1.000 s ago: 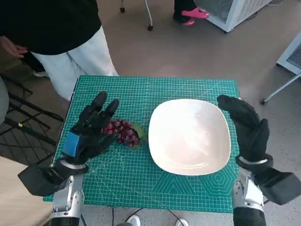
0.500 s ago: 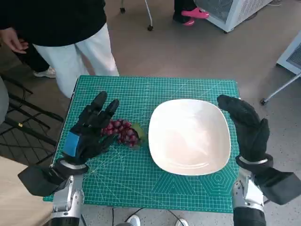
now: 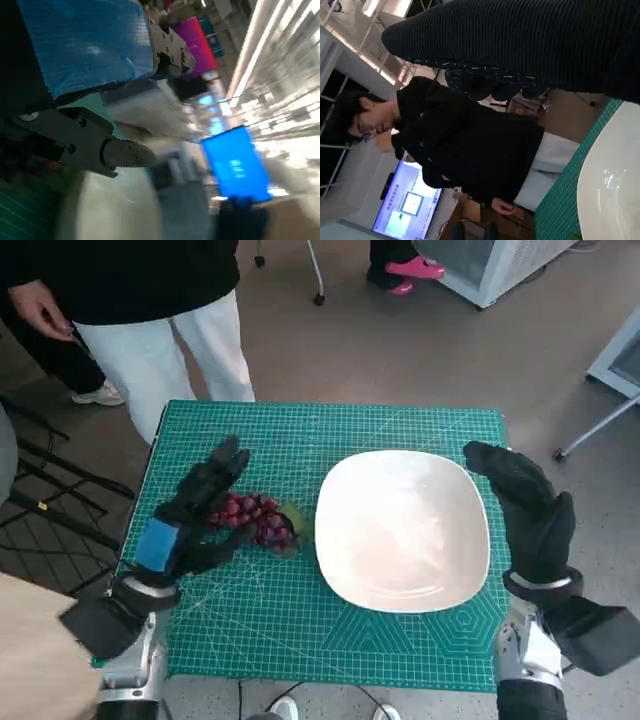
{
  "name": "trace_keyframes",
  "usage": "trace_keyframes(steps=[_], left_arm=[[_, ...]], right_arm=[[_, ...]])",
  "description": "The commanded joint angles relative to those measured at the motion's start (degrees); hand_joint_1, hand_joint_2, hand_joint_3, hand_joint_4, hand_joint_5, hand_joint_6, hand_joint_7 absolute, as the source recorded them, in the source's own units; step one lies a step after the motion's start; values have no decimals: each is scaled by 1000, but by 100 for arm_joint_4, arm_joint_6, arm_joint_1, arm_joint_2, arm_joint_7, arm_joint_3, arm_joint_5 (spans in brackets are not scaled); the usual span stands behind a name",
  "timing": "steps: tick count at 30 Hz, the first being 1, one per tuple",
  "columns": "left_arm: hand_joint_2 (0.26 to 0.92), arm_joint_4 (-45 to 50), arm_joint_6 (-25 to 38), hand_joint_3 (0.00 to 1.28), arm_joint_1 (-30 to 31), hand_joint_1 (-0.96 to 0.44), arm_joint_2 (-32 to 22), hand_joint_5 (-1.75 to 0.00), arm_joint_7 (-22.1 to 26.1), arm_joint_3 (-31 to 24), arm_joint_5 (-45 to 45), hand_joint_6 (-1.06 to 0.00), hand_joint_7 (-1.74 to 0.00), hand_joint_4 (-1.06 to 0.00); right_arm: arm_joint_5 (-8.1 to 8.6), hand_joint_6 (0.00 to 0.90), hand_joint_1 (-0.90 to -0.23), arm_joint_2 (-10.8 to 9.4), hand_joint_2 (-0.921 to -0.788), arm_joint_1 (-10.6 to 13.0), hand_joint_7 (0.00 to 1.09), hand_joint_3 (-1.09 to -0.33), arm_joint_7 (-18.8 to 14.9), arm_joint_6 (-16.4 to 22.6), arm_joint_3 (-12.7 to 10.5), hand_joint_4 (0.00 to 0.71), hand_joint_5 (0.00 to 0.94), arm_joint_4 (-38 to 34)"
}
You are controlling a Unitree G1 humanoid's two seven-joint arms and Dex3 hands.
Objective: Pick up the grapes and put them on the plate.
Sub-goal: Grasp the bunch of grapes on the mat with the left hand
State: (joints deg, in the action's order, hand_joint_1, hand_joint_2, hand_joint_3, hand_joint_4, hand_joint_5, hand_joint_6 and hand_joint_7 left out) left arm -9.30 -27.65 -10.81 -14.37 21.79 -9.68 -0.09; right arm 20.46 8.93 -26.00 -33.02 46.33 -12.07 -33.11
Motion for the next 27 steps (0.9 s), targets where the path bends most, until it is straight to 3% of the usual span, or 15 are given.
trace_keyframes(steps=[1, 10, 18, 27], left_arm=[[802, 1048, 458, 9, 94, -532, -924, 0, -761, 250, 2765, -168, -4, -57], [702, 1364, 1727, 0, -215, -495, -1058, -7, -446, 717, 3716, -213, -20, -33], [690, 1503, 2879, 1, -501, -425, -1030, -4, 17, 1230, 4126, -234, -15, -46], [696, 1385, 3608, 2, -770, -389, -1076, 0, 272, 1672, 4241, -229, -4, -38]], right_arm=[[3, 289, -526, 24, -921, 35, 1, -618, 8, -50, -16, 336, 0, -94], [-2, 289, -530, 0, -921, 23, 1, -616, 11, -75, -6, 336, 0, -101], [16, 290, -529, -2, -921, 2, 1, -614, -14, -74, -11, 337, 1, -140], [55, 292, -529, -6, -921, -9, 2, -610, -41, -90, -18, 345, 4, -152]])
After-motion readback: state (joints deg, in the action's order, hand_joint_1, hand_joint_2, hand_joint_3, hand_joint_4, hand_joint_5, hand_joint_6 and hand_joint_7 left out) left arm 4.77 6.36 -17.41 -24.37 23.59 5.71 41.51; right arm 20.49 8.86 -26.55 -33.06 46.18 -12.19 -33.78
